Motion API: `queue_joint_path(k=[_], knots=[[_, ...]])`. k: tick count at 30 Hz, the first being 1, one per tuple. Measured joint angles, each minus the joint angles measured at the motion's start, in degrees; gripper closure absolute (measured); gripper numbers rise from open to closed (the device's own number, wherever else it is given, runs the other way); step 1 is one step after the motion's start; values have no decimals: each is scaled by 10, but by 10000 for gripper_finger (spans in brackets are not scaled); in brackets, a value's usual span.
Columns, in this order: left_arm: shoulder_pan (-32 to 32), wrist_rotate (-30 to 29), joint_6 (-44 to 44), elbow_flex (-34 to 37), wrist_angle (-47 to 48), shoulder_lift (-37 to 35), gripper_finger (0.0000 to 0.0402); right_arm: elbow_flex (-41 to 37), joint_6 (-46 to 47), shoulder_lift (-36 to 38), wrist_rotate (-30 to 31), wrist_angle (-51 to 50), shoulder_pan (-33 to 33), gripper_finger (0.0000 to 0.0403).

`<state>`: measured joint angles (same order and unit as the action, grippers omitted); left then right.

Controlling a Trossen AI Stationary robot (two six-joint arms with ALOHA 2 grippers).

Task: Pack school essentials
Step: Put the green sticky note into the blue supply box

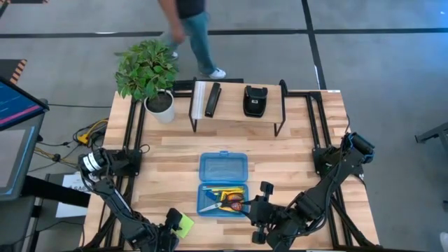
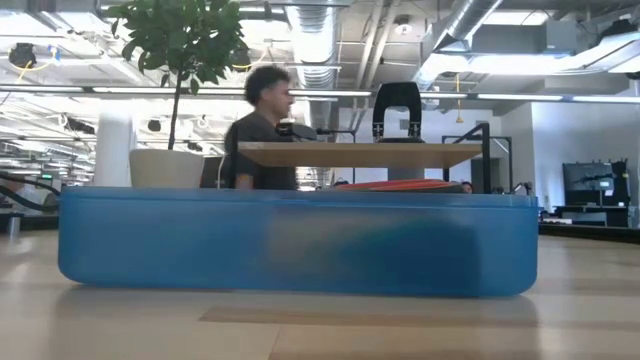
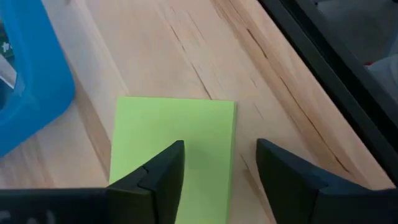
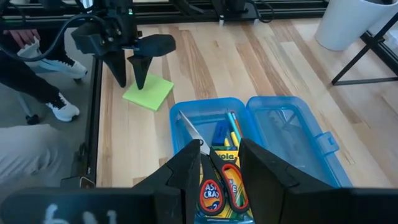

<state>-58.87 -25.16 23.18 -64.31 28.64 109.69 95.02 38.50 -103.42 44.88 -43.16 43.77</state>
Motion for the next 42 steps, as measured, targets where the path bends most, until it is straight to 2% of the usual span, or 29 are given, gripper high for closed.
queue_joint_path(k=[13,24,30,42], knots=[[5,-8,-4,1,16,1,277,0,0,0,0,2,0,271],[8,18,-2,2,7,1,395,0,0,0,0,2,0,271],[9,13,2,-10,18,3,401,0,0,0,0,2,0,271],[9,-7,0,-96,107,4,401,0,0,0,0,3,0,271]])
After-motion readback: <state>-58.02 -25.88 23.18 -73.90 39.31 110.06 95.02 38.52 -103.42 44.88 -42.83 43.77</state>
